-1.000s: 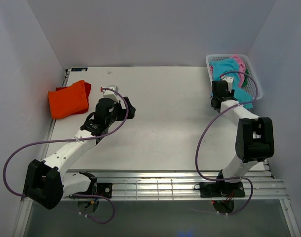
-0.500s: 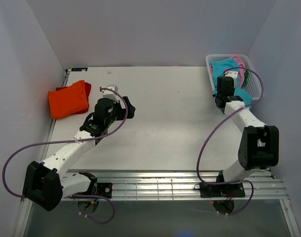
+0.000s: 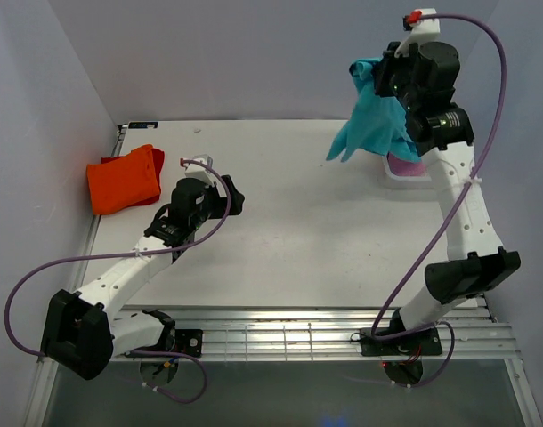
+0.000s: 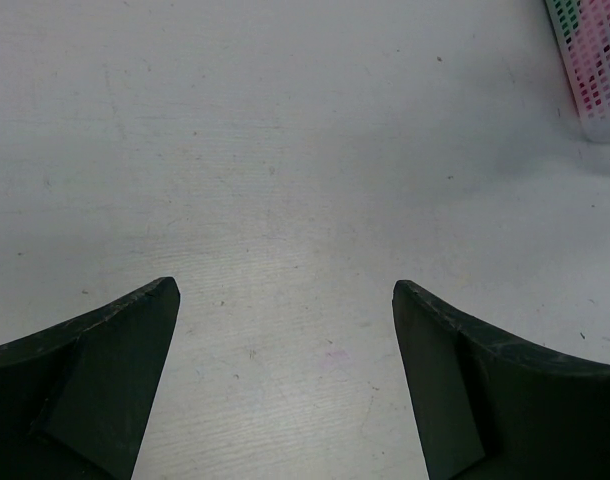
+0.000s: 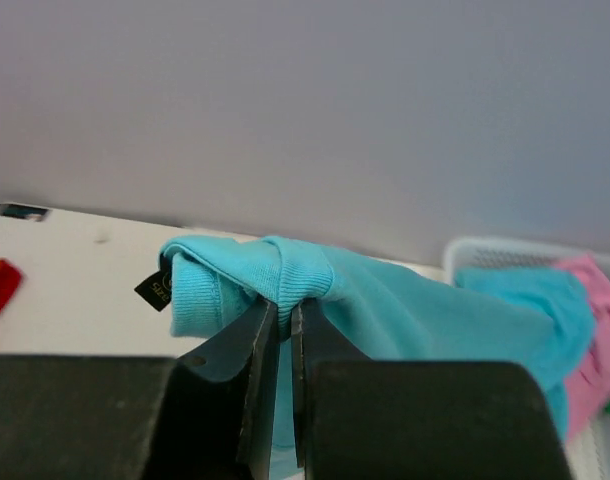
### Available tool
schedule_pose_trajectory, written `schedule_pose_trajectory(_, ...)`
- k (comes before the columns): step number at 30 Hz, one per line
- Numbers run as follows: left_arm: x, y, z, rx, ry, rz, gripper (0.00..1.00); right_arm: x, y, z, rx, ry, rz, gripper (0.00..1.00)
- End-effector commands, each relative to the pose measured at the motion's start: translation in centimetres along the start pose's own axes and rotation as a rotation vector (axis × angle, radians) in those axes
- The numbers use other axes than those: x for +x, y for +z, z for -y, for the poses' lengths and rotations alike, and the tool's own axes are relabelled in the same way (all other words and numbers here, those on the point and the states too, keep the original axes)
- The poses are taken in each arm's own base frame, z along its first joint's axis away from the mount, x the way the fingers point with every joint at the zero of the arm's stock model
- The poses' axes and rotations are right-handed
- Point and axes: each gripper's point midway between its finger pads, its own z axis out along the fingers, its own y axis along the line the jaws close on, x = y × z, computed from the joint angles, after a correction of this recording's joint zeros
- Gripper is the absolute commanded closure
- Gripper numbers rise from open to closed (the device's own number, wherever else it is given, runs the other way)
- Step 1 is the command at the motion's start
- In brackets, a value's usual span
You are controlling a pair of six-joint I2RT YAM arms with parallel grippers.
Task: Fold and stack the t-shirts
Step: Grab crumpled tshirt from bin with the right arm, then move the tshirt to the center of the board
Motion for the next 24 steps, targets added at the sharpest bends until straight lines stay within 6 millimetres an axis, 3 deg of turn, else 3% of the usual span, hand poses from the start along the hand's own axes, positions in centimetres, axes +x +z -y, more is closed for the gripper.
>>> schedule_pose_trajectory(1,-0.6,-0.7,0.6,0.026,-0.013,0.023,0.02,-0.1,0.8,-7.4,-0.321,0.017,-0.065,0.92)
schedule_pose_trajectory(3,-0.6,-0.8,0.5,0.017,-0.016,0.022,0.02,-1.6,1.2,-10.9,-0.455,0.032,-0.047,0.92)
schedule_pose_trajectory(6,-1.0,-1.0,0.3,0.002,-0.028,0.036,0.02,-1.4,0.3,-16.4,-0.717,0.094,-0.060,0.92)
schedule_pose_trajectory(9,-1.5,-1.3,0.3,-0.002,-0.034,0.053,0.02,-0.9,-2.0,-21.3,-0.977,0.142,-0.076,0.92)
schedule_pose_trajectory(12,-2.0,-1.6,0.2,-0.012,-0.038,0.065,0.02,-1.5,-4.6,-24.7,-1.185,0.179,-0.076,0.92)
schedule_pose_trajectory(17,-2.6,-2.2,-0.1,-0.031,-0.047,0.091,0.02,-5.8,-9.3,-26.0,-1.373,0.209,0.006,0.92)
schedule_pose_trajectory(18,-2.8,-2.3,0.0,-0.028,-0.051,0.100,0.02,-7.7,-11.4,-26.1,-1.448,0.161,0.100,0.92)
schedule_pose_trajectory(19,-2.9,-2.4,0.0,-0.029,-0.059,0.105,0.02,-8.4,-12.9,-26.1,-1.498,0.213,0.068,0.92)
schedule_pose_trajectory(22,-3.1,-2.4,0.1,-0.022,-0.074,0.115,0.02,-9.7,-15.4,-26.0,-1.592,0.220,0.077,0.92)
schedule_pose_trajectory(24,-3.1,-2.4,0.2,-0.019,-0.082,0.113,0.02,-9.6,-15.9,-25.9,-1.593,0.218,0.074,0.92)
